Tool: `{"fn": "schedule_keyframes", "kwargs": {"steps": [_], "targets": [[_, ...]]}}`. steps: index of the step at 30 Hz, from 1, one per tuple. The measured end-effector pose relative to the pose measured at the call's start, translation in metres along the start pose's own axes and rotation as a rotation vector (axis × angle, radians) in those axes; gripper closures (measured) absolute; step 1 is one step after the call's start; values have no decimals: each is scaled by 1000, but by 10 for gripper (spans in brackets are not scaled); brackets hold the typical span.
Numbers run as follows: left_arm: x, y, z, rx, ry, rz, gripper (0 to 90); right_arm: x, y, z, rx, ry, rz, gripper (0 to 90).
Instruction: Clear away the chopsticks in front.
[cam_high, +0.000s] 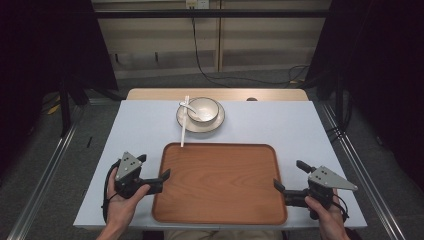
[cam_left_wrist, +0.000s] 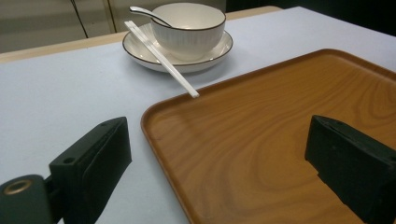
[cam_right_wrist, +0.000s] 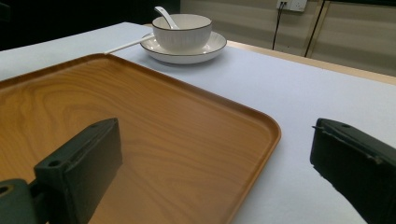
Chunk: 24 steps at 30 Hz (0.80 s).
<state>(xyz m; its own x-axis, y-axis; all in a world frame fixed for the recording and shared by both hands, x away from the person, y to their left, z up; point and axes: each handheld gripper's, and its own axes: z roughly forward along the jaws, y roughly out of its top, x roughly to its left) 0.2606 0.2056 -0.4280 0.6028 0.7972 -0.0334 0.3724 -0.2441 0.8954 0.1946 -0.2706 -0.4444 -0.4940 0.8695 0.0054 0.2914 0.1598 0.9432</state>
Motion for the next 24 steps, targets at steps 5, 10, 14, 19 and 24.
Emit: {"fn": "schedule_keyframes", "kwargs": {"steps": [5,10,14,19,24], "targets": [[-4,8,12,12,-28,35,69,0,-1,1,12,4,4,22],[-1,13,18,17,-27,28,61,1,0,1,7,1,-1,22],[5,16,25,24,-31,3,58,0,-1,1,12,12,2,22],[8,24,35,24,-14,-15,63,0,-1,1,14,14,1,22],[10,28,45,32,-21,3,82,1,0,1,11,16,-2,22]]}}
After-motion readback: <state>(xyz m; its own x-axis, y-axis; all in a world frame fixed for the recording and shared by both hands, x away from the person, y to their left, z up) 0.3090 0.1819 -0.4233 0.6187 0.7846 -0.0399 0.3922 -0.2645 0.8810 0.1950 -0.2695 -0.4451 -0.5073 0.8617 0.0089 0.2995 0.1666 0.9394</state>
